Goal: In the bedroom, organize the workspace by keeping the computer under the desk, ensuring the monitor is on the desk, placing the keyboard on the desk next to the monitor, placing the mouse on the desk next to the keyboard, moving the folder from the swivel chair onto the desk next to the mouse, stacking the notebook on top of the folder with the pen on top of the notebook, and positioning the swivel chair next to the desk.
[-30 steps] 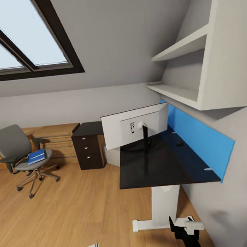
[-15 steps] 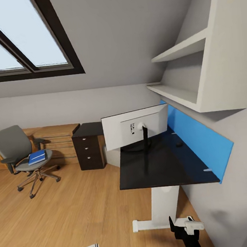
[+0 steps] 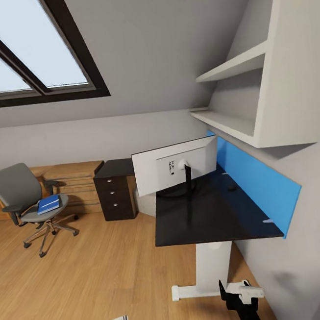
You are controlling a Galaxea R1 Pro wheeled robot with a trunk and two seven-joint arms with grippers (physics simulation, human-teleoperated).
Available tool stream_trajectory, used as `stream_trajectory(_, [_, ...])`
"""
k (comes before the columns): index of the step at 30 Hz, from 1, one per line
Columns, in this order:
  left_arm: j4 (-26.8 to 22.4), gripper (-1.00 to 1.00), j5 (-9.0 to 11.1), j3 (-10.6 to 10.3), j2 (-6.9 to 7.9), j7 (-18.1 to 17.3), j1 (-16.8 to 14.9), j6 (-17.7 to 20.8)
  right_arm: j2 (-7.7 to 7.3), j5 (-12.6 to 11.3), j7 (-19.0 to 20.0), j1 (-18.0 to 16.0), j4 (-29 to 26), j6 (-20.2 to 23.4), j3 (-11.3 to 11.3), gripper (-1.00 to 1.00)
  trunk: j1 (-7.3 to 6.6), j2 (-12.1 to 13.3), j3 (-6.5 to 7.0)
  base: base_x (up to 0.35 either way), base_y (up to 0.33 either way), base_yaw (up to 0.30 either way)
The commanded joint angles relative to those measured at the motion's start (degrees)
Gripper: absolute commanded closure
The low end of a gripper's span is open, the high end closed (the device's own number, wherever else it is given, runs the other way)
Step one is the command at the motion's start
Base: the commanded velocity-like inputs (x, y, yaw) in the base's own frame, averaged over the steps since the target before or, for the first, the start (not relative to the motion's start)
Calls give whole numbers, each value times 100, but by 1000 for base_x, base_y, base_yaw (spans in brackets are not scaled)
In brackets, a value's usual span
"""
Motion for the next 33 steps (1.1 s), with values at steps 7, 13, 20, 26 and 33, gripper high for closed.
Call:
stream_trajectory(7, [7,-100,38,22,-3,-13,-5,-26,1,-60,25,-6,12,-25,37,-100,-152,272,115,0,0,0])
stream_trajectory(13, [7,-100,38,22,-3,-13,-5,-26,1,-60,25,-8,12,-25,38,-100,-284,513,223,0,0,0])
stream_trajectory(20, [7,-100,38,25,-3,-13,-5,-26,2,-60,25,-8,12,-25,37,-100,-437,792,348,0,0,0])
stream_trajectory(26, [5,-100,38,23,-3,-13,-5,-26,2,-60,25,-4,12,-25,37,-100,-437,792,348,0,0,0])
stream_trajectory(33, [8,-100,38,22,-3,-13,-5,-26,2,-60,25,-5,12,-25,37,-100,-437,792,348,0,0,0])
